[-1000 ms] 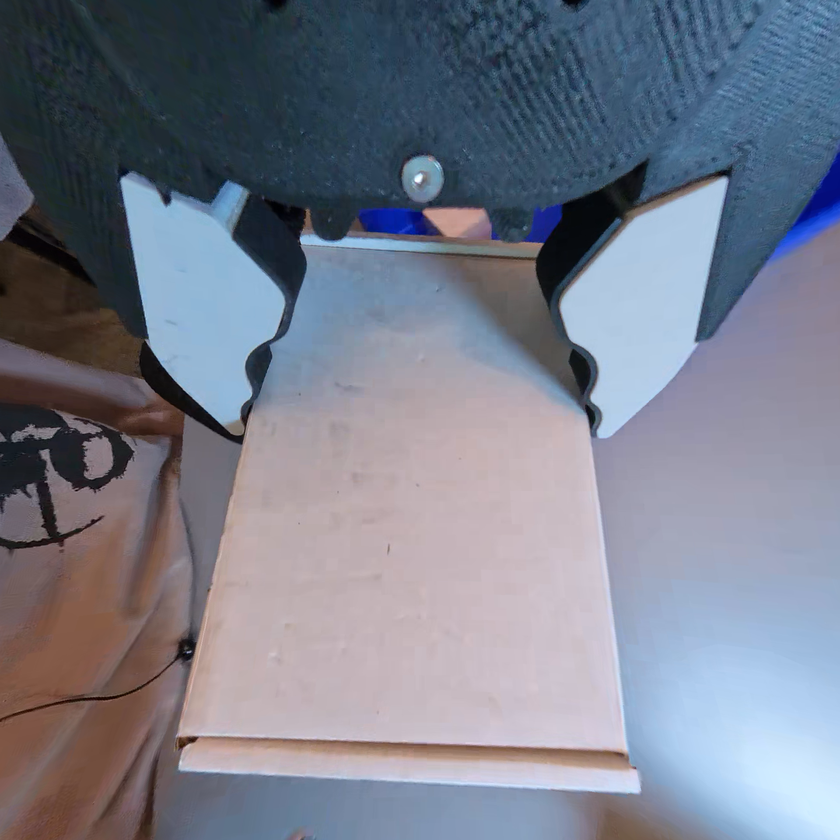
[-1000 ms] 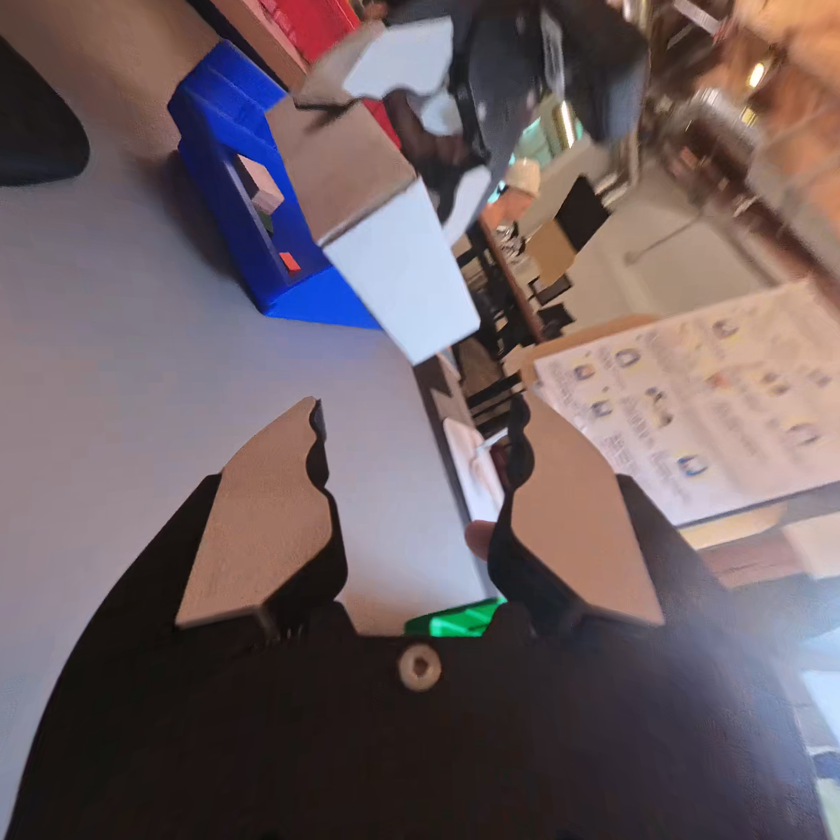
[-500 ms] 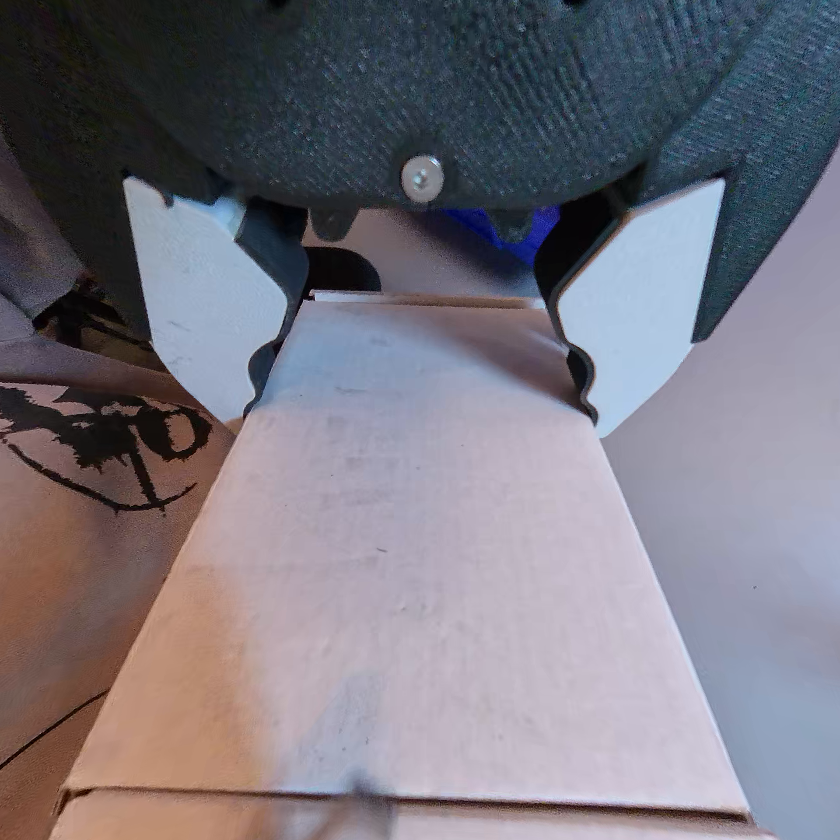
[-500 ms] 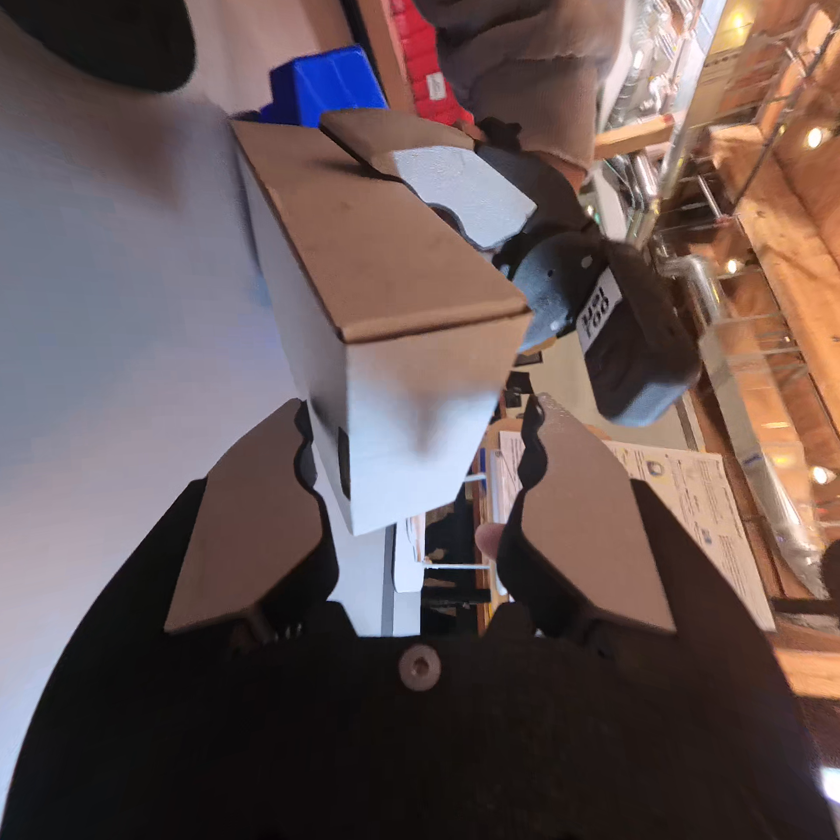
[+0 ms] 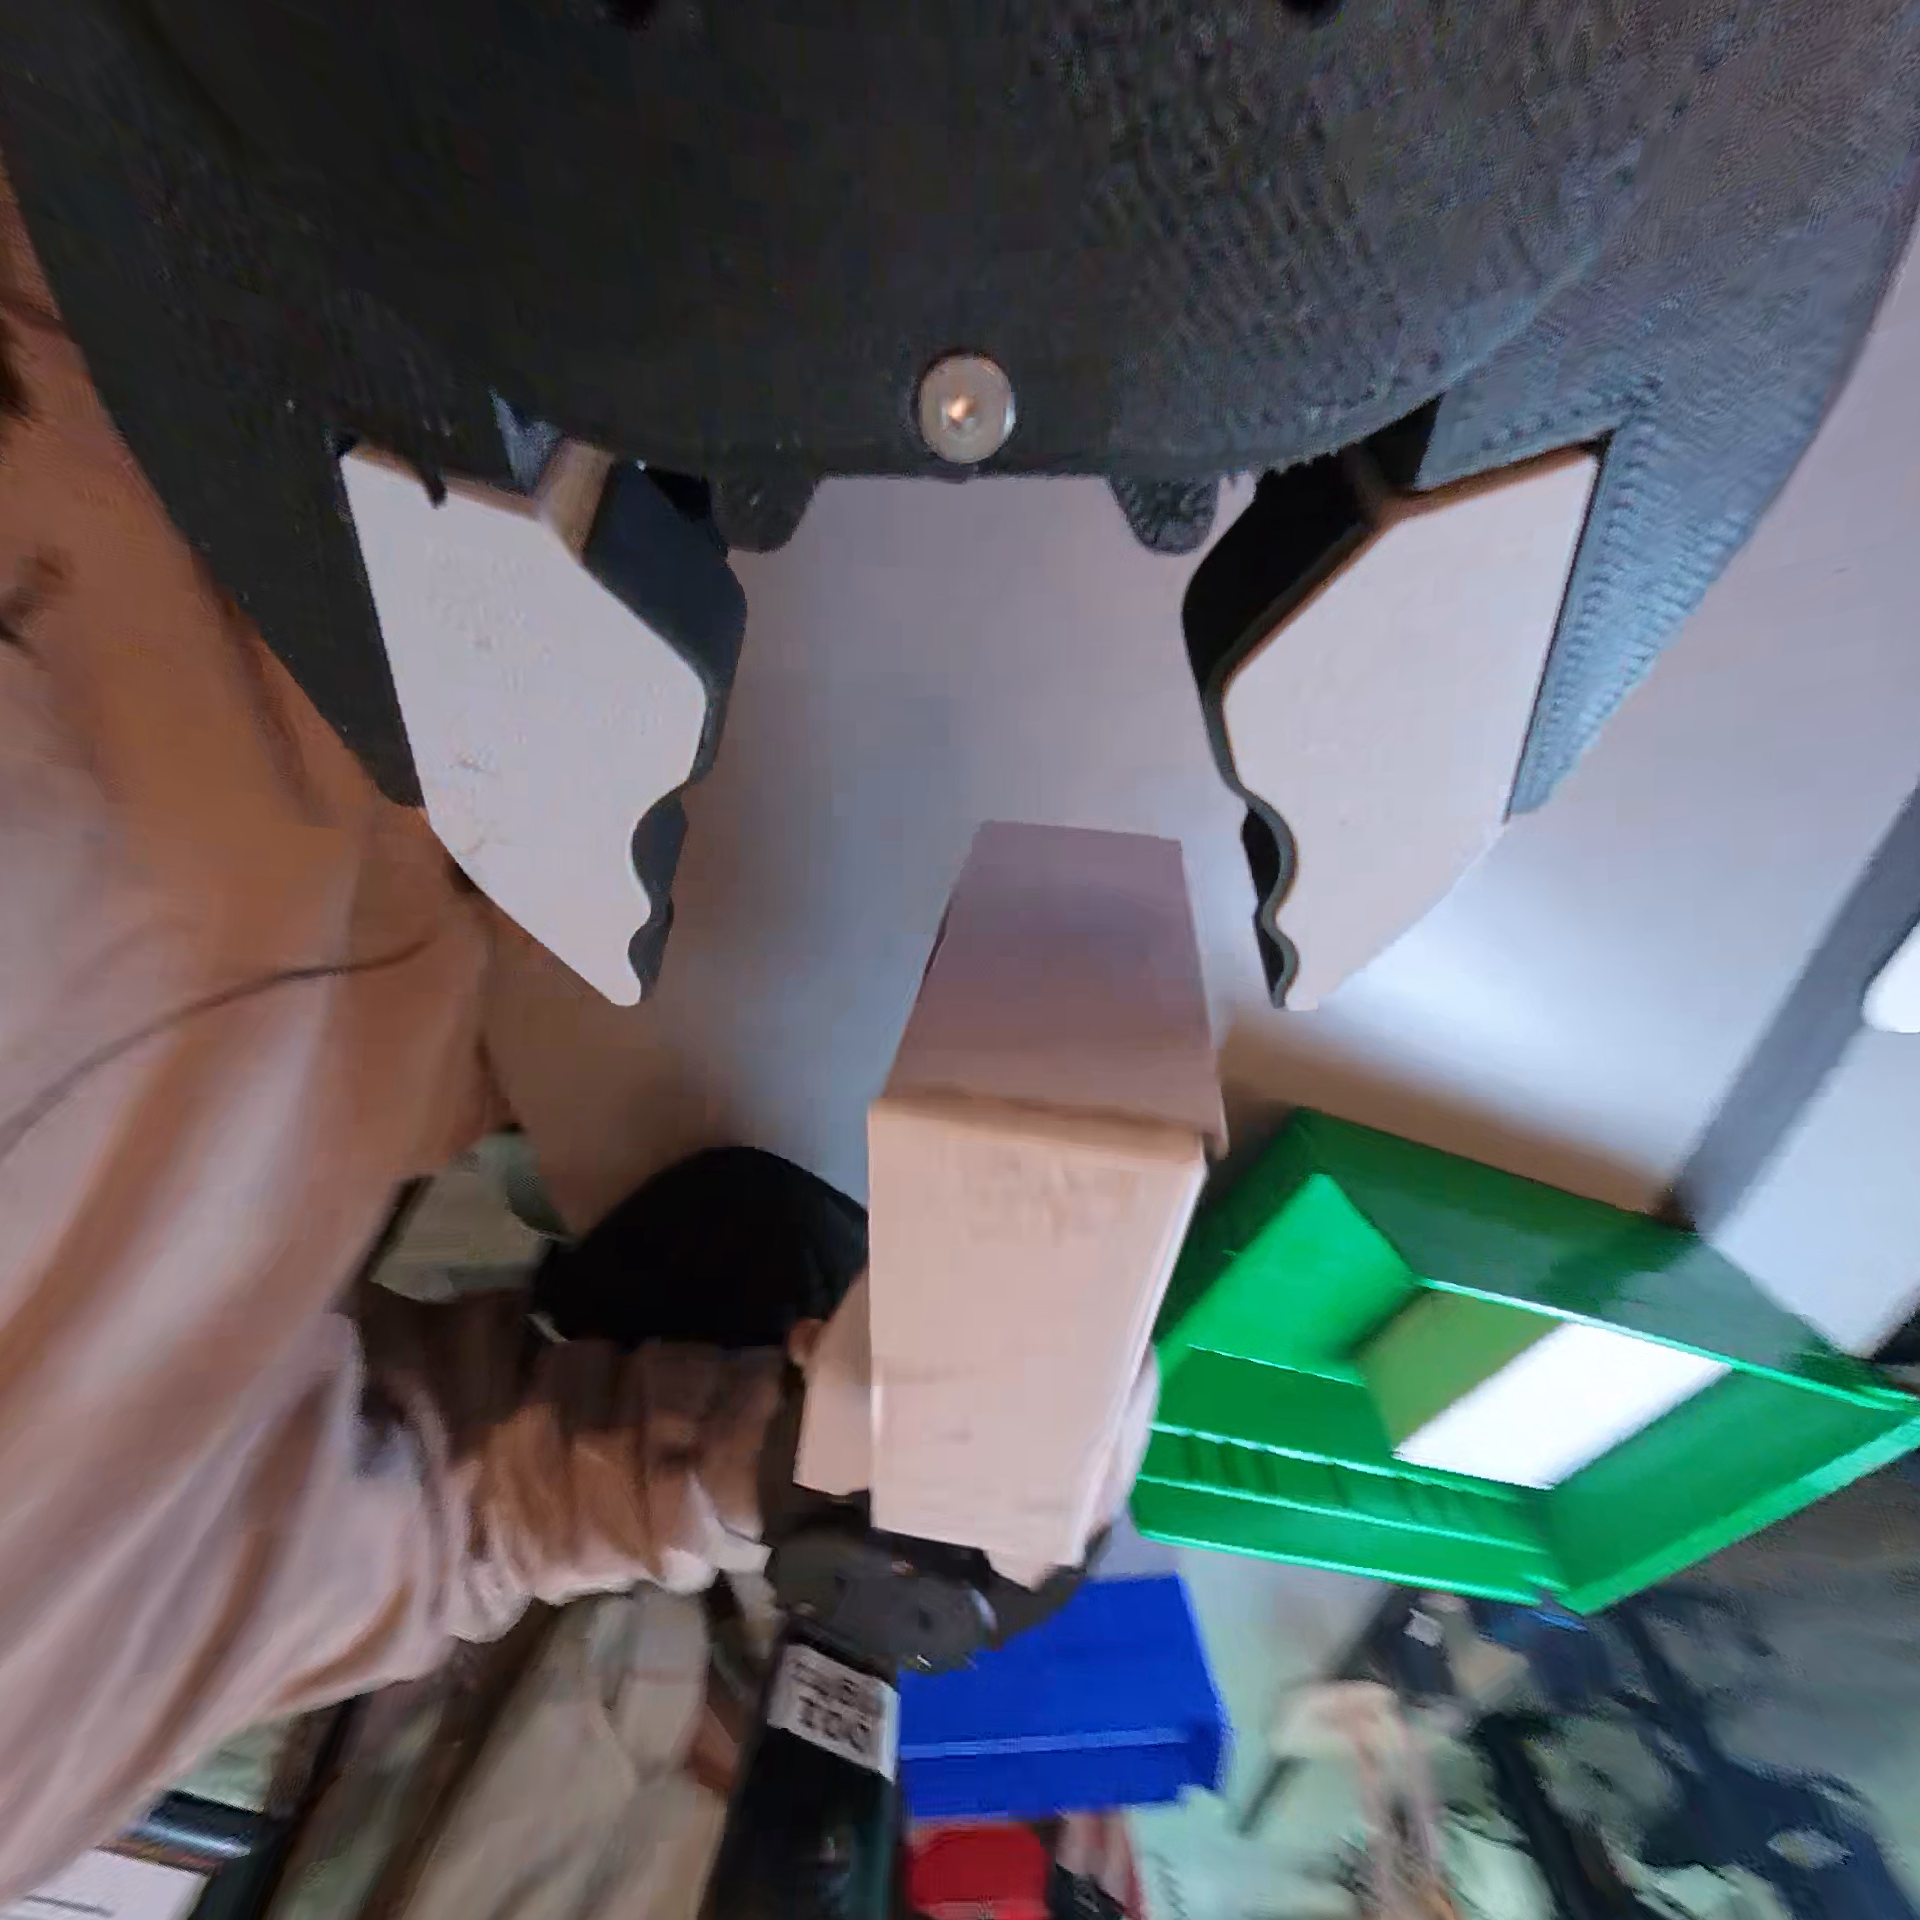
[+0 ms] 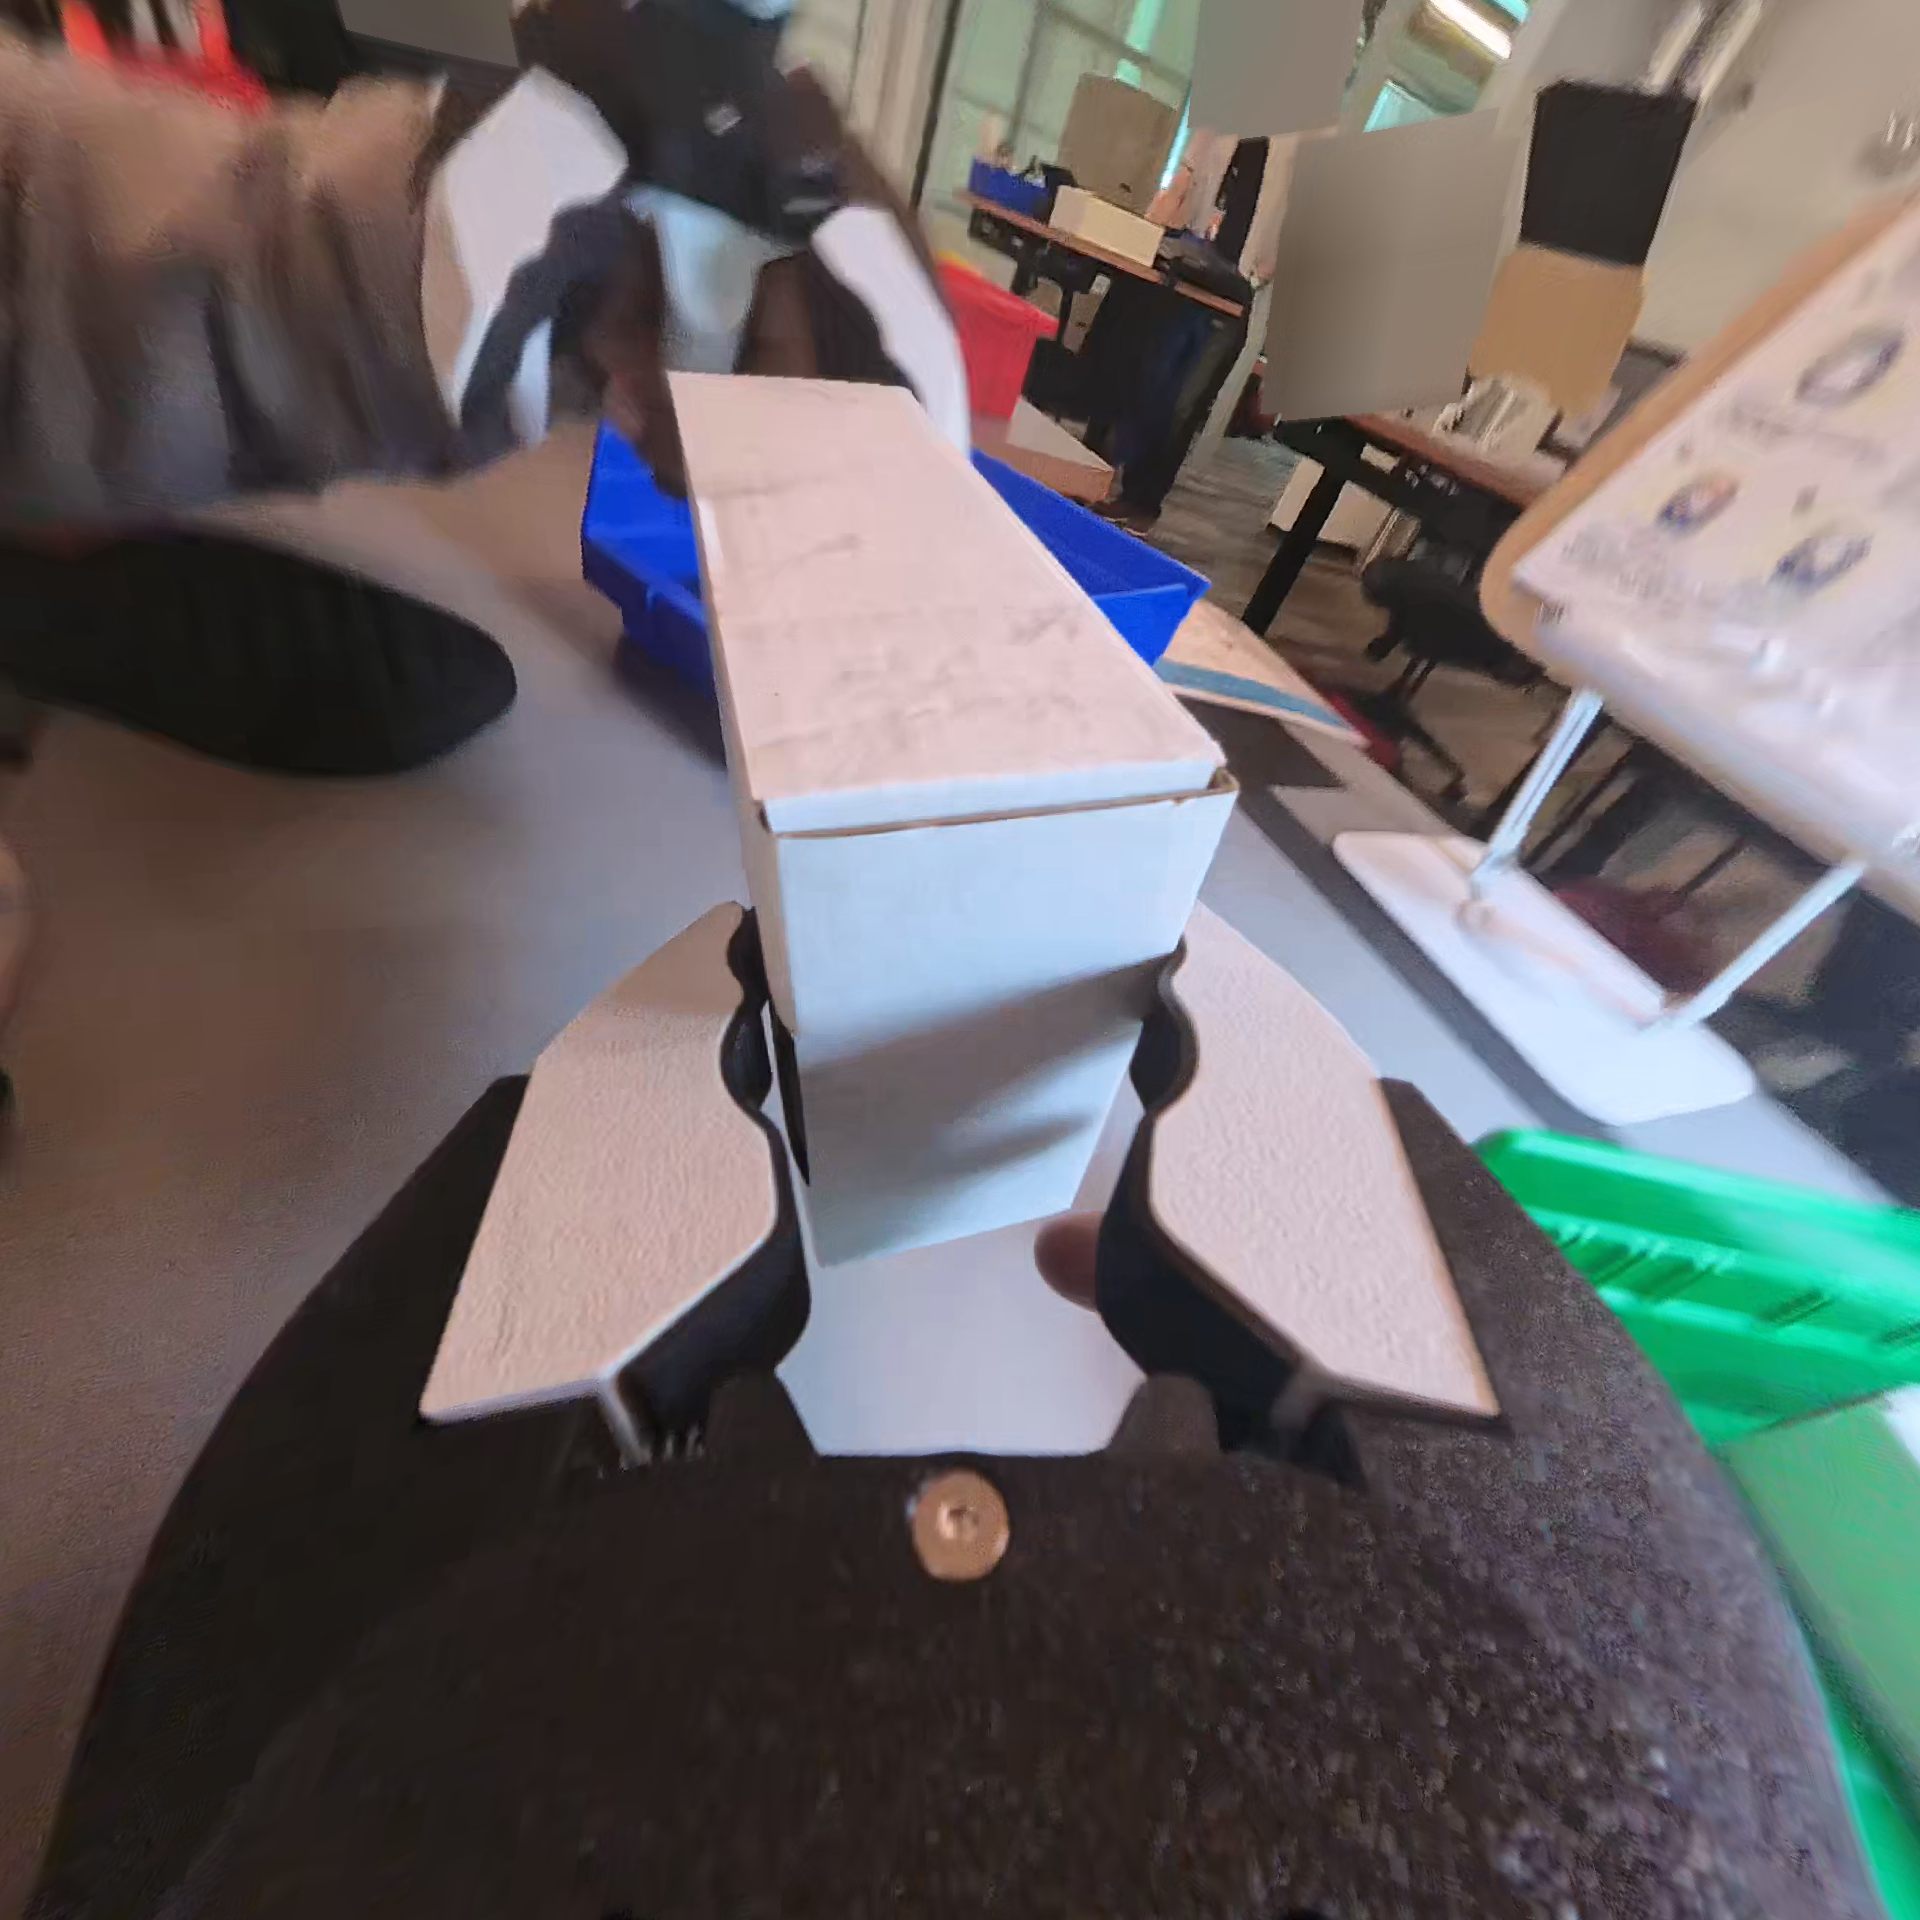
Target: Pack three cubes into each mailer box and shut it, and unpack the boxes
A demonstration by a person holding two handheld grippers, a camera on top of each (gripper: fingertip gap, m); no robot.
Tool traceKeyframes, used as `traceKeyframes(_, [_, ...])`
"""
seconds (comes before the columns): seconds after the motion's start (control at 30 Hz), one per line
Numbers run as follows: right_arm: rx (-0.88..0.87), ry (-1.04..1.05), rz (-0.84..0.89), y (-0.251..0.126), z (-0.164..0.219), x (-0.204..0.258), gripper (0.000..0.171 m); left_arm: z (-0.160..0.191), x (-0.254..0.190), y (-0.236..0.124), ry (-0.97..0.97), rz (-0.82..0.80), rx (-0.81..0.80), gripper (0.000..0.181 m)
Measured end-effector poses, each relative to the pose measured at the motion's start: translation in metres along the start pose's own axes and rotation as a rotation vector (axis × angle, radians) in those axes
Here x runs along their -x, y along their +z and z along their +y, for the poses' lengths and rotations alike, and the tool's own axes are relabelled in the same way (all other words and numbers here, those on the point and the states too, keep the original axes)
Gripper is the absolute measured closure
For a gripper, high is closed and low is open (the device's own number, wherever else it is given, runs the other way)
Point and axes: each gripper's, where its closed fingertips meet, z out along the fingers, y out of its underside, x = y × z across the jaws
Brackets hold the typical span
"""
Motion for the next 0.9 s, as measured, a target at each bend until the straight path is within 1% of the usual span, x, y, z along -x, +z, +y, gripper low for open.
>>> traceKeyframes(0.07, [-0.040, 0.133, -0.019, -0.002, 0.006, -0.005, 0.103, 0.012, 0.011, 0.009, -0.010, -0.148, -0.068, 0.076])
traceKeyframes(0.13, [-0.038, 0.190, -0.057, 0.003, 0.011, -0.001, 0.103, 0.025, 0.017, 0.025, -0.068, -0.213, -0.110, 0.080])
traceKeyframes(0.17, [-0.028, 0.195, -0.079, 0.007, 0.013, 0.004, 0.103, 0.030, 0.016, 0.032, -0.091, -0.215, -0.131, 0.084])
traceKeyframes(0.23, [0.014, 0.197, -0.131, 0.015, 0.020, 0.016, 0.102, 0.039, 0.014, 0.043, -0.101, -0.203, -0.115, 0.107])
traceKeyframes(0.27, [0.025, 0.198, -0.124, 0.017, 0.025, 0.016, 0.102, 0.043, 0.016, 0.044, -0.094, -0.214, -0.098, 0.108])
traceKeyframes(0.37, [0.080, 0.254, -0.152, 0.017, 0.038, 0.018, 0.102, 0.053, 0.016, 0.049, -0.158, -0.213, -0.073, 0.109])
traceKeyframes(0.4, [0.094, 0.246, -0.122, 0.016, 0.039, 0.013, 0.100, 0.055, 0.018, 0.050, -0.182, -0.228, -0.075, 0.109])
traceKeyframes(0.47, [0.117, 0.184, -0.036, 0.013, 0.037, 0.001, 0.095, 0.061, 0.021, 0.050, -0.226, -0.247, -0.043, 0.109])
traceKeyframes(0.53, [0.136, 0.103, 0.059, 0.006, 0.027, -0.013, 0.095, 0.064, 0.025, 0.049, -0.266, -0.276, -0.028, 0.109])
traceKeyframes(0.6, [0.151, -0.006, 0.162, -0.001, 0.009, -0.025, 0.102, 0.066, 0.025, 0.050, -0.307, -0.287, -0.008, 0.110])
traceKeyframes(0.67, [0.196, -0.163, 0.224, -0.001, -0.005, -0.026, 0.107, 0.067, 0.023, 0.054, -0.339, -0.283, 0.012, 0.109])
traceKeyframes(0.7, [0.233, -0.244, 0.231, 0.003, -0.009, -0.023, 0.110, 0.067, 0.022, 0.055, -0.349, -0.285, 0.016, 0.109])
traceKeyframes(0.77, [0.303, -0.369, 0.213, 0.014, -0.013, -0.013, 0.109, 0.067, 0.020, 0.057, -0.360, -0.289, 0.040, 0.109])
traceKeyframes(0.9, [0.375, -0.511, 0.186, 0.032, -0.019, -0.004, 0.107, 0.069, 0.019, 0.051, -0.372, -0.314, 0.048, 0.110])
